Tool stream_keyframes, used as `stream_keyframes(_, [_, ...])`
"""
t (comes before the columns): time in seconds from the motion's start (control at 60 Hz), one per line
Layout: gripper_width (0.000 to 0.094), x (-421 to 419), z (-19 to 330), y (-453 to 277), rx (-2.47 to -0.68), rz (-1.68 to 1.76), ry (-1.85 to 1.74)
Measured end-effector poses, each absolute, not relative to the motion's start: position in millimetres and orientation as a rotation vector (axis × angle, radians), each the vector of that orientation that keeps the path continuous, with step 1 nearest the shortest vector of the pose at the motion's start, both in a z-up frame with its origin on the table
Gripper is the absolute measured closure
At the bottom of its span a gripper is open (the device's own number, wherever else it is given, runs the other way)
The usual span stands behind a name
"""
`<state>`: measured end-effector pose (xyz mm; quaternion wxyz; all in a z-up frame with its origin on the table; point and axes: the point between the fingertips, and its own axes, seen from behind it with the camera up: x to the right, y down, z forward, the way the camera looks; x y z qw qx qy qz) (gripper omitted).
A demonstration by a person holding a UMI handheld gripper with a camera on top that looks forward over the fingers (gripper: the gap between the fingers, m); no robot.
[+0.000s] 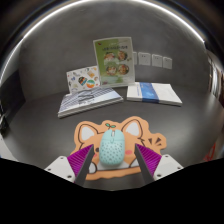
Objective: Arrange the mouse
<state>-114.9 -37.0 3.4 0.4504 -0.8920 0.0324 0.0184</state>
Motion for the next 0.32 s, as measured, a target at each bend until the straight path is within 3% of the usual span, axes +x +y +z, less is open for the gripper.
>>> stream_keyframes(0.167, [0.0088, -87, 25, -101, -2.207, 0.011, 0.111])
stream_keyframes(0.317, [0.0086, -20, 21, -161, -2.248, -0.137, 0.181])
